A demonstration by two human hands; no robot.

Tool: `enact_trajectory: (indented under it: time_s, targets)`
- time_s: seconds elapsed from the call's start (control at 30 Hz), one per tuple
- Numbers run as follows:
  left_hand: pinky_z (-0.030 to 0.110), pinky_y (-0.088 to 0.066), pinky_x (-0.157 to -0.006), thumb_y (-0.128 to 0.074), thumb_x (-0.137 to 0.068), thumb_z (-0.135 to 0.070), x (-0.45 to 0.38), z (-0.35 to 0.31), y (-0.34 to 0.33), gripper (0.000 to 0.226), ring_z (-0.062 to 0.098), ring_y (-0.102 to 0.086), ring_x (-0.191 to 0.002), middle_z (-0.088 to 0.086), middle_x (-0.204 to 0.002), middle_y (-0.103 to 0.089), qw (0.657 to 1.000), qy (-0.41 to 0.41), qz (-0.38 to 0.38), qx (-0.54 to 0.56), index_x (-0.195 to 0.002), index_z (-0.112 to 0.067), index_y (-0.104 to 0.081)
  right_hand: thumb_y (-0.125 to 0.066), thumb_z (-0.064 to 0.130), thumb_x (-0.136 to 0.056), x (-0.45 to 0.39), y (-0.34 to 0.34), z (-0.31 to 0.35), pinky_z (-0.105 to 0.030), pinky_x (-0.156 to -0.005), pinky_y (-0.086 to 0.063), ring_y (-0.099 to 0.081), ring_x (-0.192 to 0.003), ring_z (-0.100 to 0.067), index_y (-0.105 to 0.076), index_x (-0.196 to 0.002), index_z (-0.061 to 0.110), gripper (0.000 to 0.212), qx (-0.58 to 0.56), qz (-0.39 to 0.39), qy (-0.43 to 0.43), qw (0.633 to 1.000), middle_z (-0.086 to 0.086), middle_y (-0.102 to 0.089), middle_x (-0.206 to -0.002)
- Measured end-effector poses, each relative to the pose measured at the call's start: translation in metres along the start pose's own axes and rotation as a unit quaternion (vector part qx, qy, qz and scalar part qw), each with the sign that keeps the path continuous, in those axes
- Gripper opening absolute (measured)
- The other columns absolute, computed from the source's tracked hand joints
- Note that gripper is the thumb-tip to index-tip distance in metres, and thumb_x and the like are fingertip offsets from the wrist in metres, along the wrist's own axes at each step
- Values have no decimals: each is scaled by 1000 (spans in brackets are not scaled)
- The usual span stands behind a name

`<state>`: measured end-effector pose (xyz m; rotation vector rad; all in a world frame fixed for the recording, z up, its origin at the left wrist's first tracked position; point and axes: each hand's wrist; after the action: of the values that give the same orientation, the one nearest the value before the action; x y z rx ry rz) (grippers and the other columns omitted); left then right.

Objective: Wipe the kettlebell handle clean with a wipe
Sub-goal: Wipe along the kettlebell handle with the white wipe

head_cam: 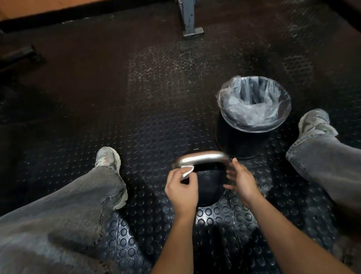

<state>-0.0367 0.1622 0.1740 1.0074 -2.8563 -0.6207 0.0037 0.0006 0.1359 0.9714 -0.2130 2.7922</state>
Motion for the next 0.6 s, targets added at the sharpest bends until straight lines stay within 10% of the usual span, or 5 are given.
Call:
enact_trajectory:
  time_s: [0.17,0.47,0.6]
  targets:
    - [25,-48,-65,-68,-88,-13,-13,15,-2,10,10,-64,-68,7,-90,-74,907,365,-158,136,-95,-12,-74,-43,51,-103,0,1,0,-40,-79,-57,-56,-123,-26,-54,-138,15,52,-2,0,-3,1000,-8,-60,-131]
    - [17,-51,-71,-74,-81,-11,4,-19,-6,14,4,-64,-80,-12,-83,-68,999,47,8,23,-80,-25,-73,-43,53,-102,0,0,-1,-41,-79,-55,-58,-119,-24,-58,-131,18,48,-1,-3,3,1000,-7,-63,-127]
    - [27,-51,-69,-71,-86,-15,-3,4,-5,5,15,-65,-76,-5,-82,-70,961,254,-96,54,-88,-19,-73,-43,54,-102,0,1,-1,-42,-82,-57,-58,-119,-24,-57,-133,17,50,5,-3,3,1000,-7,-62,-127]
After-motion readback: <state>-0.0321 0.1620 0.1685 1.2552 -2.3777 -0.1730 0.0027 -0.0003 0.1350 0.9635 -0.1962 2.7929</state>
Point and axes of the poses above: each hand's wrist, its own x-axis away from the middle knuckle, its own y-axis out of the back of the hand, z = x × y
